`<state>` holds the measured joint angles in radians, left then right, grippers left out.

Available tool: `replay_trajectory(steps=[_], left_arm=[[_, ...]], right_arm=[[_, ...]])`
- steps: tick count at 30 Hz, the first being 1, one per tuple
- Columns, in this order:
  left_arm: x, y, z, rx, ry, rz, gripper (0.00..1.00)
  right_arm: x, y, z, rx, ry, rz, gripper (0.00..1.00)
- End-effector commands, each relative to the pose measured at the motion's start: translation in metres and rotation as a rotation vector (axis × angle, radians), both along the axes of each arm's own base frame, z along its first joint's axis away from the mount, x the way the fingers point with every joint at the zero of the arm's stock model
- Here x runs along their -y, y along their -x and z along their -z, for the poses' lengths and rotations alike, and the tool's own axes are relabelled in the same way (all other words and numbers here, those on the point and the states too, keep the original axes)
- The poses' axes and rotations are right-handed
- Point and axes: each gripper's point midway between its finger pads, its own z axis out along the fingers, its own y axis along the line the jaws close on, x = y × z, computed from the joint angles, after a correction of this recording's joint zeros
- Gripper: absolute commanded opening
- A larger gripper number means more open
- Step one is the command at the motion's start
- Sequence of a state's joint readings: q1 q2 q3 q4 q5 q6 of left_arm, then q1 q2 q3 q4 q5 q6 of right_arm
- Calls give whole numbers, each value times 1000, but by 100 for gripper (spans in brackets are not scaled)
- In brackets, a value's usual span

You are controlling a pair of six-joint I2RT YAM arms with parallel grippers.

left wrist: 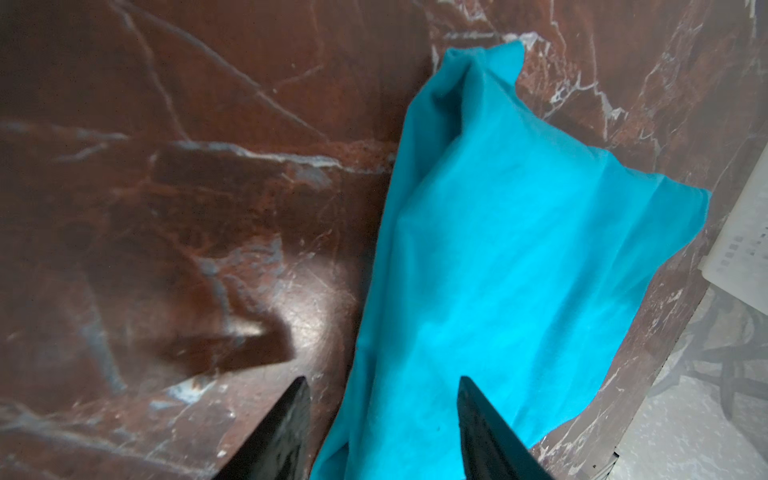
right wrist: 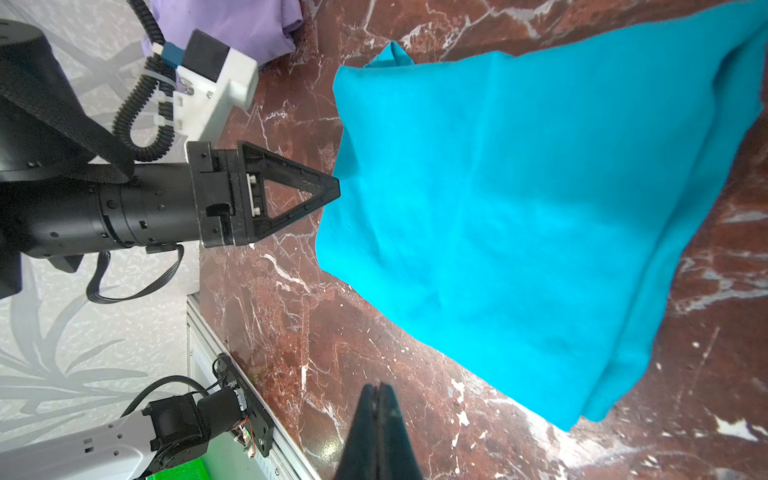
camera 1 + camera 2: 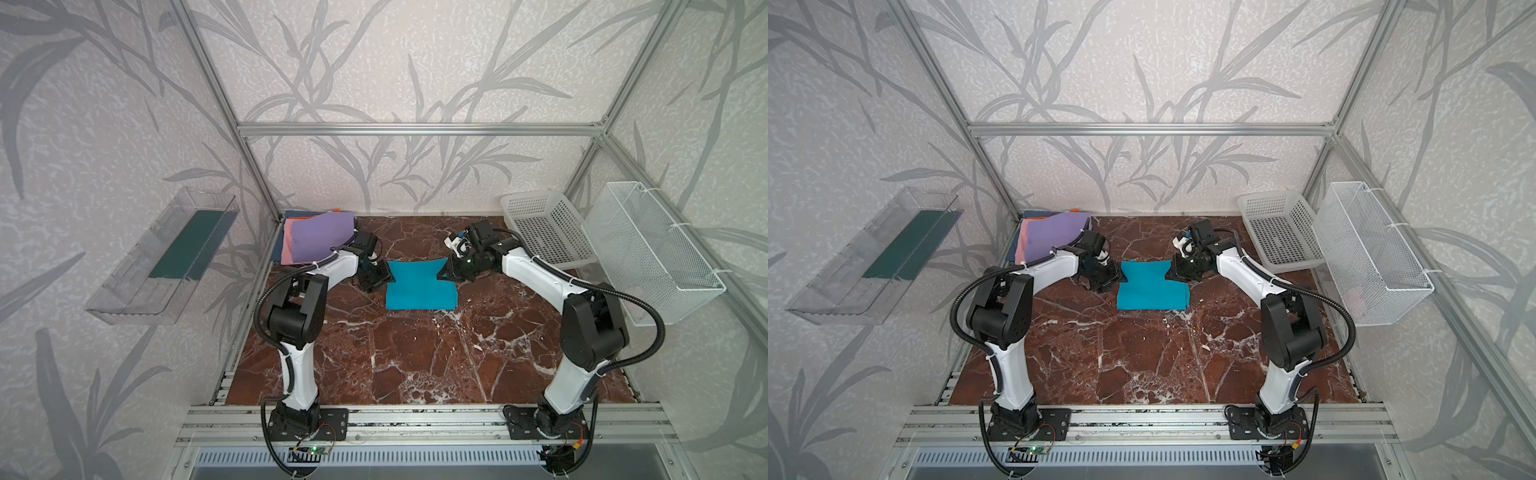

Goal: Fold and stack the t-shirts

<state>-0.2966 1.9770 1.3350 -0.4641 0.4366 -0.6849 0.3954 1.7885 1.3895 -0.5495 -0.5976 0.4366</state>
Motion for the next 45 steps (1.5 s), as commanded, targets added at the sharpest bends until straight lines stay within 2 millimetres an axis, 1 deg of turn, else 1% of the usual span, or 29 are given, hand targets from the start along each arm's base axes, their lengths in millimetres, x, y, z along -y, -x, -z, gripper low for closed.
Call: replay_trajectory(steps=[1,5,8,9,11,12,15,18,20,23,27,31,35,37,40,45], left_arm=[[1,2,21,-20,6,-10,56],[3,5,40,-47,17,-15,43],[2,2,51,-60,8,-26,33],[3,1,53,-59,10,-27,27],[5,-7,54,-51,13,-32,6],[5,-11,53,-46,12,-33,0],[2,-30,42,-8,-21,-23,0],[-10,-57,21,40,-66,-16,0],[-23,-77,7,60,-106,-12,0],[-41,-101,-12,78,-149,-4,0],[-70,-125,-38,112,-216,1,0],[-103,-147,-71,170,-259,-26,0],[-123,-162,-104,248,-297,-24,0],[-126,-167,-118,290,-310,-13,0],[-134,-169,-135,323,-320,-8,0],[-160,-167,-157,352,-335,-46,0]], right_arm=[[4,4,-12,19,-4,2,0],[1,3,-13,19,-20,6,0],[0,3,-12,13,-26,9,0],[0,3,-12,14,-30,9,0],[0,3,-8,5,-31,11,1],[0,3,-6,1,-30,11,0],[0,5,-2,-5,-34,11,1],[2,7,0,-8,-28,11,1],[3,8,3,-8,-23,14,1],[4,9,7,-18,-15,20,1],[5,9,14,-33,-10,32,1],[5,8,18,-44,-9,44,1],[3,6,24,-63,-17,52,1],[2,5,27,-72,-24,57,1],[1,5,31,-86,-30,64,1],[0,6,35,-98,-31,65,1]])
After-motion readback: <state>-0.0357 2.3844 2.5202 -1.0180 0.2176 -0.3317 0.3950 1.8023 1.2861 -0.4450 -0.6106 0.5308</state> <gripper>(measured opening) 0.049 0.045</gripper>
